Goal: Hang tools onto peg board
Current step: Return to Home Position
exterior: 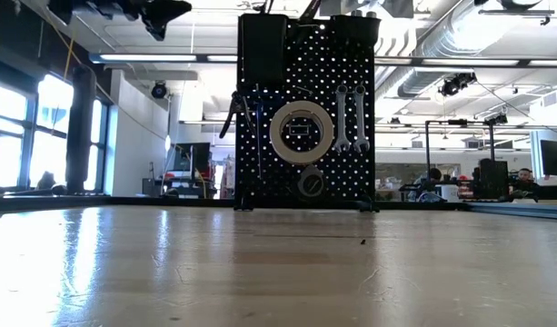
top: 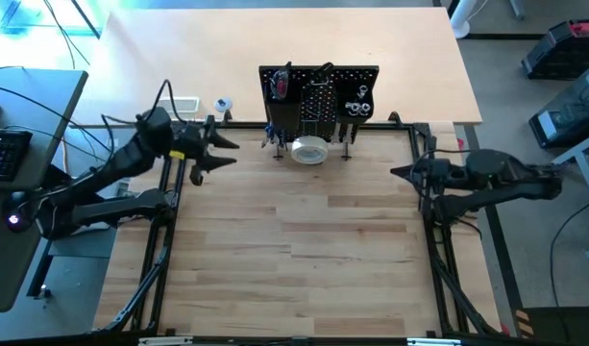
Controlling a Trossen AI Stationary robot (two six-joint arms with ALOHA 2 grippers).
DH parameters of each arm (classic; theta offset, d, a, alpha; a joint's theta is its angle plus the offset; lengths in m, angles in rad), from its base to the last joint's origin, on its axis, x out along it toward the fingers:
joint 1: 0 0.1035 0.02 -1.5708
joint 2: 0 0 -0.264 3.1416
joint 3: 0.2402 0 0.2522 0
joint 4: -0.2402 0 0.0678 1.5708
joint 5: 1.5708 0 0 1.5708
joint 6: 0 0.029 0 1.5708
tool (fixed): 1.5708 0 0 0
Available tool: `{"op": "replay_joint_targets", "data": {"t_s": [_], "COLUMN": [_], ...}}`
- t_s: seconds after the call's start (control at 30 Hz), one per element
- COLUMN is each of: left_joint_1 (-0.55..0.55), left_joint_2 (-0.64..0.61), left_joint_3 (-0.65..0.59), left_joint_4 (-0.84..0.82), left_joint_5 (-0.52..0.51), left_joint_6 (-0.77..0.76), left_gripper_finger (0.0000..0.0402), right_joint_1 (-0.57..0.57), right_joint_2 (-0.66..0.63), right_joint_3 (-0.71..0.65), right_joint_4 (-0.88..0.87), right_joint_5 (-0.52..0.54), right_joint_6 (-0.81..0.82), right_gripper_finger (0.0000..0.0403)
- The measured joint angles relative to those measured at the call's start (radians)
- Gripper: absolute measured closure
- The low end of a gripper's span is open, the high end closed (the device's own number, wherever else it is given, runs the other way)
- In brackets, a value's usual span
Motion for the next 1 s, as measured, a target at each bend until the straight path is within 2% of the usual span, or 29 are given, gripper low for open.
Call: {"op": "replay_joint_targets", "data": {"t_s": [0.2,0.53,0.7,1.0], "left_joint_1": [-0.059,-0.154,-0.186,-0.244], "left_joint_2": [0.004,0.012,0.013,0.013], "left_joint_3": [-0.135,-0.280,-0.291,-0.291], "left_joint_4": [0.232,0.510,0.522,0.521], "left_joint_5": [0.002,-0.013,-0.065,-0.076], "left_joint_6": [-0.083,-0.141,-0.116,-0.062], "left_gripper_finger": [0.0225,0.0225,0.0225,0.0225], "right_joint_1": [0.000,0.000,0.000,-0.001], "right_joint_2": [-0.072,-0.077,-0.076,-0.083], "right_joint_3": [-0.155,-0.322,-0.351,-0.368], "right_joint_4": [0.154,0.414,0.460,0.518], "right_joint_5": [-0.033,-0.036,-0.043,-0.095], "right_joint_6": [0.003,-0.052,-0.044,-0.051], "right_gripper_finger": [0.0403,0.0403,0.0403,0.0403]}}
